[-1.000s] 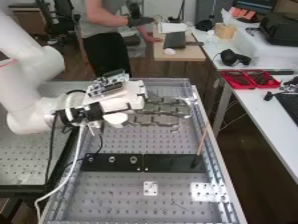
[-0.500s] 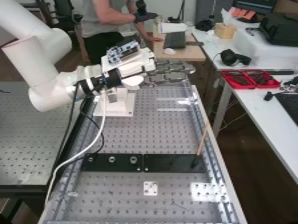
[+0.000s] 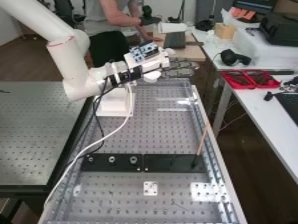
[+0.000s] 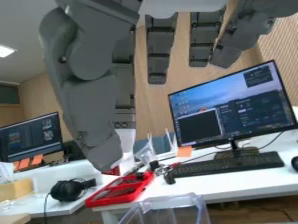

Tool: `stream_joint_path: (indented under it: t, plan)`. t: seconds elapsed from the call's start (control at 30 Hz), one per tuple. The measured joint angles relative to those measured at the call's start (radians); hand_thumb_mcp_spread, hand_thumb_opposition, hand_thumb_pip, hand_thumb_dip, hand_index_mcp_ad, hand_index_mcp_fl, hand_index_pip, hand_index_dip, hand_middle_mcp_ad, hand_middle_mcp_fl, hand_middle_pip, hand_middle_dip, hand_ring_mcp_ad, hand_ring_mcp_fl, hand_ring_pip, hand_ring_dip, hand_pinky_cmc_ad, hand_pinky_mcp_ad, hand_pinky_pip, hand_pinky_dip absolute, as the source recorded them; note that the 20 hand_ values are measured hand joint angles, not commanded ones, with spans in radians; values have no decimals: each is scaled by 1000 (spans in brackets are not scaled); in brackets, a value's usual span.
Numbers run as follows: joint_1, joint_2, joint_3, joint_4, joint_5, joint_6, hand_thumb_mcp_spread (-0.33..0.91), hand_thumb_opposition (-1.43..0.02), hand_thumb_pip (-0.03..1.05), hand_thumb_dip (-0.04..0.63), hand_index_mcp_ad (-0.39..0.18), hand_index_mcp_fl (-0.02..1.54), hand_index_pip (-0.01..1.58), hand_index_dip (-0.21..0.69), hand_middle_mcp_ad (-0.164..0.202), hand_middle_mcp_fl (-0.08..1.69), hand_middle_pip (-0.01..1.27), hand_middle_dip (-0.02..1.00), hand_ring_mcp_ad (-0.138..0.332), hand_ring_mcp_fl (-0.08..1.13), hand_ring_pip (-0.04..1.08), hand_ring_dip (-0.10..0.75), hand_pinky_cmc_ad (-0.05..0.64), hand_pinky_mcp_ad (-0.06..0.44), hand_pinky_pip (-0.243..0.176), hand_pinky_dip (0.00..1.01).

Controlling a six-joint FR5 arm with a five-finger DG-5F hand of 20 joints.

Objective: Grab the pcb board and place it in the clear container

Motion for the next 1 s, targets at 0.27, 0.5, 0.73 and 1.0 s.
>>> stream_joint_path:
  t: [0.27,0.5,0.73,1.0]
  plan:
    - [45,-73,46,-20,46,16,672,-929,414,227,-168,810,1082,204,28,260,119,183,182,94,96,58,325,150,-52,190]
    - [66,-138,96,-55,67,-15,672,-930,414,227,-168,810,1082,204,28,262,122,185,182,94,96,58,325,150,-52,190]
    - [61,-168,127,-87,107,-42,674,-927,414,227,-168,810,1082,204,28,262,122,187,182,94,94,58,325,150,-52,190]
    - [59,-166,144,-110,110,-38,679,-937,365,230,-171,803,1086,204,28,251,122,187,185,94,96,58,325,152,-52,190]
